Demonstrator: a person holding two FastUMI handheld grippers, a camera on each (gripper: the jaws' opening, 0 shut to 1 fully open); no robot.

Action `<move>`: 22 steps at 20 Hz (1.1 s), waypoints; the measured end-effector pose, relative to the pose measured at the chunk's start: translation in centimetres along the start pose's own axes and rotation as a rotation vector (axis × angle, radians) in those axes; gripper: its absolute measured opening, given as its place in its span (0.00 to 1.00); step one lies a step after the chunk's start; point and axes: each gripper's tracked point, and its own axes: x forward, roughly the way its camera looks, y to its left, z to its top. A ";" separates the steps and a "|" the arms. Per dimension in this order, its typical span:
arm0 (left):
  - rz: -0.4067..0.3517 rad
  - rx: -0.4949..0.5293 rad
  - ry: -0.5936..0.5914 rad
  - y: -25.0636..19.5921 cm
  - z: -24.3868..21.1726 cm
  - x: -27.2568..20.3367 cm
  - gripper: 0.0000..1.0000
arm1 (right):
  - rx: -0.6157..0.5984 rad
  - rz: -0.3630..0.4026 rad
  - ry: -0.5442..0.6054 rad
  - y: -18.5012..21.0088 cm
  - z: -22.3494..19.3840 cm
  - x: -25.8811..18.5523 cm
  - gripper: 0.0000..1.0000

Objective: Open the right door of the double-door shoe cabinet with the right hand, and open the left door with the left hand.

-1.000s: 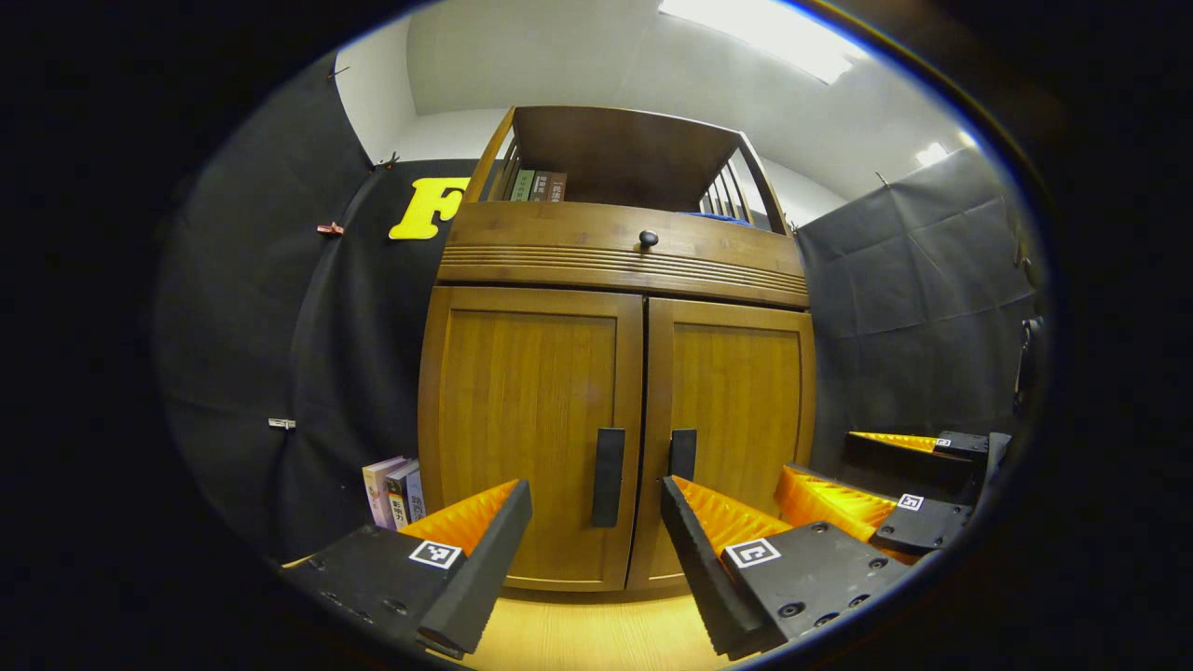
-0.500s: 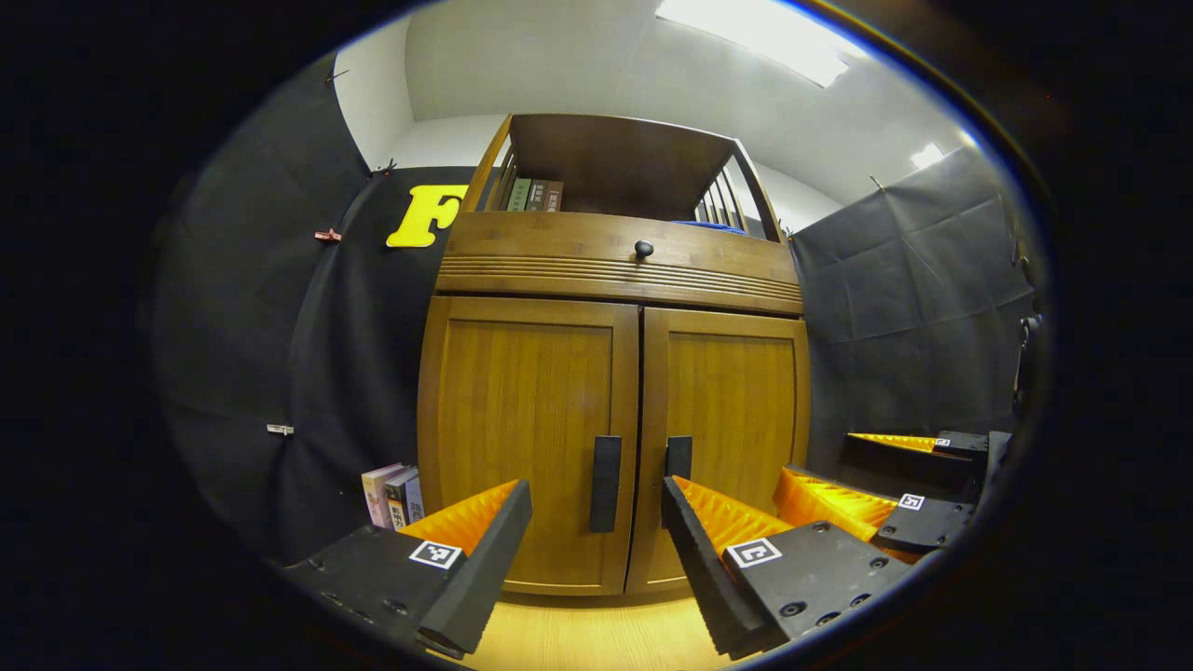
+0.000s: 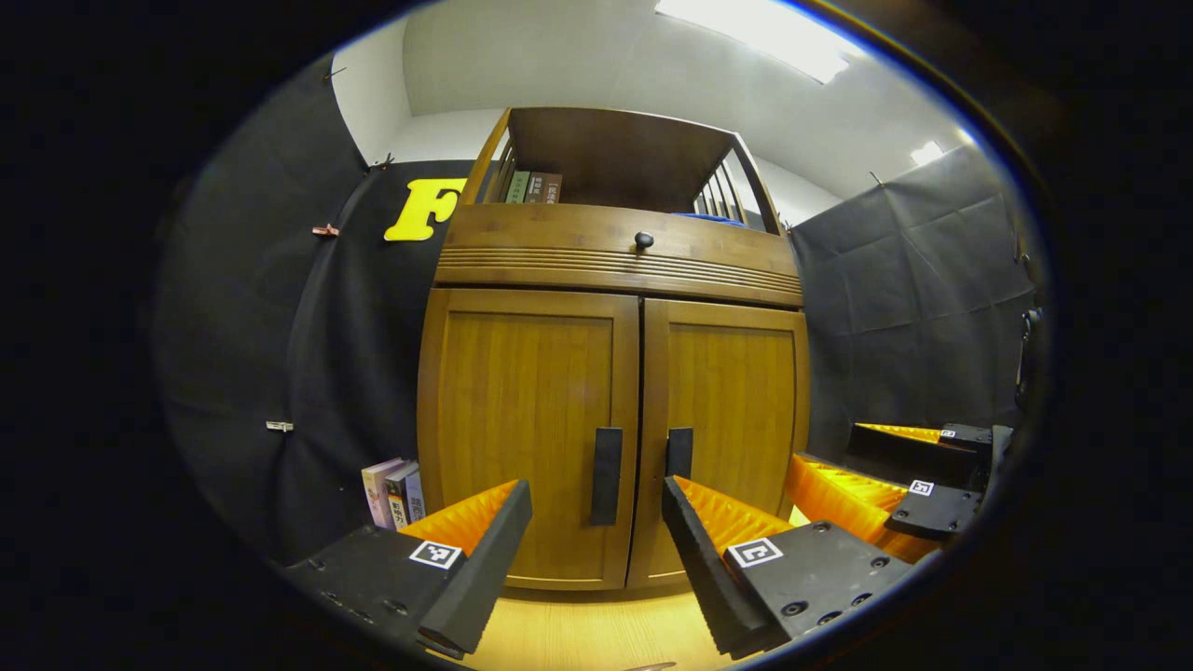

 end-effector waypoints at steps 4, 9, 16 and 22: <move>0.012 -0.006 -0.010 0.1 0.4 -0.3 0.88 | -0.005 0.008 0.015 0.3 -0.4 0.4 0.97; 0.037 0.003 -0.042 0.9 1.4 -1.2 0.88 | -0.012 0.007 0.015 0.7 -0.6 1.6 0.99; 0.039 0.028 -0.024 3.2 0.6 -0.4 0.88 | -0.005 0.010 0.014 2.2 -1.1 4.5 0.97; 0.022 0.013 -0.013 4.2 0.0 -0.4 0.88 | -0.007 -0.048 -0.008 1.6 -2.2 8.5 0.97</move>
